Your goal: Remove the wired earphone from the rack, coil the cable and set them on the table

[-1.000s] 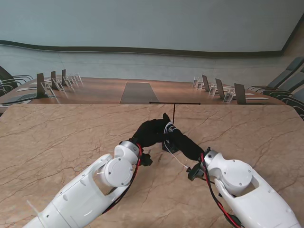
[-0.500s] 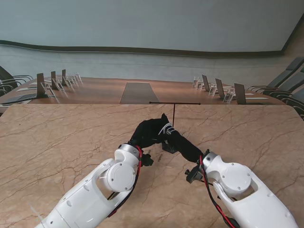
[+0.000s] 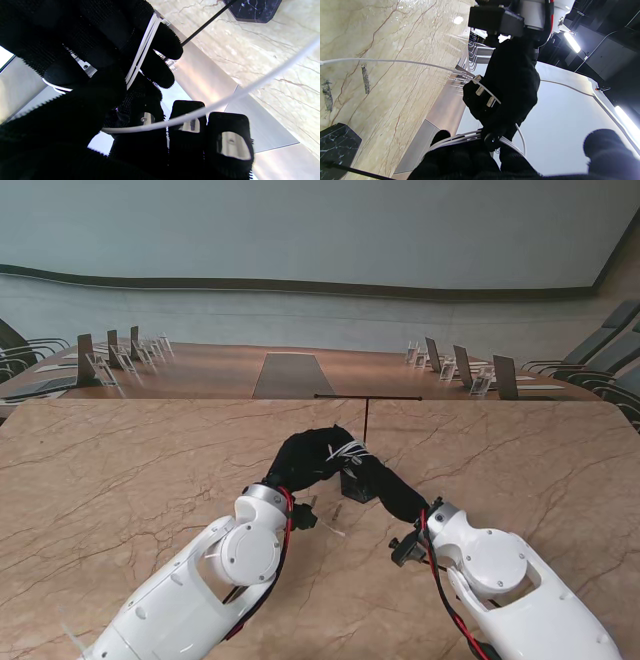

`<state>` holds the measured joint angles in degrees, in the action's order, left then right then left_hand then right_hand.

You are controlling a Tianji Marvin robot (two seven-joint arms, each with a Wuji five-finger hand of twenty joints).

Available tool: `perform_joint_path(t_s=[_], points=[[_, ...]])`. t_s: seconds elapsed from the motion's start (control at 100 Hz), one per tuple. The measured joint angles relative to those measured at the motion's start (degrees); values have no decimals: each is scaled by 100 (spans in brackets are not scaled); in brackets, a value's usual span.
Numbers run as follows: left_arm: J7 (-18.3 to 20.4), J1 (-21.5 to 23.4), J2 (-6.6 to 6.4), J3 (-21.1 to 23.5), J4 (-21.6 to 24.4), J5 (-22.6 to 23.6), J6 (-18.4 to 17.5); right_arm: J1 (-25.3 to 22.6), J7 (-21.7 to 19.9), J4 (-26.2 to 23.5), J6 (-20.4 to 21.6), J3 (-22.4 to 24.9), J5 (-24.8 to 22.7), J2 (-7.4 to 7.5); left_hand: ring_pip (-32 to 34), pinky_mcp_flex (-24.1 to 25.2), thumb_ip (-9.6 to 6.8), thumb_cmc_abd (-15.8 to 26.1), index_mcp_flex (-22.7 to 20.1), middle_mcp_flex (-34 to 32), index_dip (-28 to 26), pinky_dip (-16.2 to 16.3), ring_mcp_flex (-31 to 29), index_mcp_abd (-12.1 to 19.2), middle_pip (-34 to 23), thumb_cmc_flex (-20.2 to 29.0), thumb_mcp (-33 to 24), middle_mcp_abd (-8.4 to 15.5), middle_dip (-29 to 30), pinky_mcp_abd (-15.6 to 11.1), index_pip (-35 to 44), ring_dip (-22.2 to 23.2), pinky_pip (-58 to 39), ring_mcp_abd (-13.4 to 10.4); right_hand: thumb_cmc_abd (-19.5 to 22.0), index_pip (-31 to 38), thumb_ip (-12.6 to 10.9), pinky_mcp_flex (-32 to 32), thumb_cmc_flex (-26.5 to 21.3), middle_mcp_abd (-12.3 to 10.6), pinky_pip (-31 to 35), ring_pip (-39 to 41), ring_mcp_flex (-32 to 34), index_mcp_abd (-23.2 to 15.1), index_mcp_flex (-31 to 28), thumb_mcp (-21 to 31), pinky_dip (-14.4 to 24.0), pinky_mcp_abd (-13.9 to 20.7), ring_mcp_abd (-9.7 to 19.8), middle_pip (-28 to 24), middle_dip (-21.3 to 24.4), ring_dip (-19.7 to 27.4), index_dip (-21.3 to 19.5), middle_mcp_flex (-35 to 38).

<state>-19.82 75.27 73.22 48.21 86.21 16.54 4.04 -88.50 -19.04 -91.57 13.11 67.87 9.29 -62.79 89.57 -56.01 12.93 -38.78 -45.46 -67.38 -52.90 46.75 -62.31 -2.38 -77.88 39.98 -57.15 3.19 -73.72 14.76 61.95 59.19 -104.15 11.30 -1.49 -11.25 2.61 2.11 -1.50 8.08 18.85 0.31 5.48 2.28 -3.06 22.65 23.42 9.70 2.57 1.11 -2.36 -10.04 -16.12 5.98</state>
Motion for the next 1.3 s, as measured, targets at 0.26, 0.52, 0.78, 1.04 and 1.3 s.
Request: perform_joint_path(t_s=[0.26, 0.52, 0.78, 1.04, 1.3], points=[[21, -5, -13, -26, 8, -59, 37, -9, 15, 30, 46, 6, 14, -11, 39, 43, -5, 82, 87, 10, 38, -62, 26, -154, -5, 71, -69, 9, 0, 0, -66, -31, 0, -1, 0, 279, 0, 0, 0, -75, -39, -40, -1, 0, -88, 1, 39, 25, 34, 97, 8, 2, -133, 5], [188, -121, -72, -123, -17, -156, 36, 7, 198, 48, 39, -80, 36, 12, 40, 446, -207, 452, 377, 294, 1073, 435, 409, -334, -2, 373, 429, 4, -40, -51, -246, 239, -1, 6, 0, 254, 0, 0, 0, 22, -109, -47, -16, -65, -3, 1, 79, 25, 34, 356, 13, 11, -127, -78], [181, -234, -86, -224, -54, -48, 123, 86, 451, 89, 98, -197, -153, 6, 559, -534, -292, 153, 380, -143, 1846, 526, -436, -558, -204, 245, 1323, 340, -88, -429, -346, 149, -1, -508, 0, 199, 0, 0, 0, 203, -136, -49, -17, -114, 48, 1, 142, -24, -25, 364, 13, 75, -111, -125], [-37, -312, -47, -305, -141, 110, 117, 101, 506, 61, 76, -235, -154, -1, 626, -632, -449, -20, 125, -397, 1902, 781, -652, -686, -304, -90, 1244, 417, -88, -478, -351, -31, -1, -597, 0, 10, 0, 1, 0, 283, -227, -55, -52, -127, 88, 1, 145, -33, -49, 509, 133, 148, 33, -231], [-731, -317, 95, -399, -310, 225, 103, 56, 512, -79, 55, -215, -149, -1, 626, -631, -266, -324, -242, -353, 2061, 454, -513, -91, -305, 92, 1448, 419, -89, -471, -468, 33, -1, -551, 0, 13, 0, 12, 0, 254, -334, -142, -109, -165, 37, 1, 147, -36, -66, 676, 160, 209, 83, -541]])
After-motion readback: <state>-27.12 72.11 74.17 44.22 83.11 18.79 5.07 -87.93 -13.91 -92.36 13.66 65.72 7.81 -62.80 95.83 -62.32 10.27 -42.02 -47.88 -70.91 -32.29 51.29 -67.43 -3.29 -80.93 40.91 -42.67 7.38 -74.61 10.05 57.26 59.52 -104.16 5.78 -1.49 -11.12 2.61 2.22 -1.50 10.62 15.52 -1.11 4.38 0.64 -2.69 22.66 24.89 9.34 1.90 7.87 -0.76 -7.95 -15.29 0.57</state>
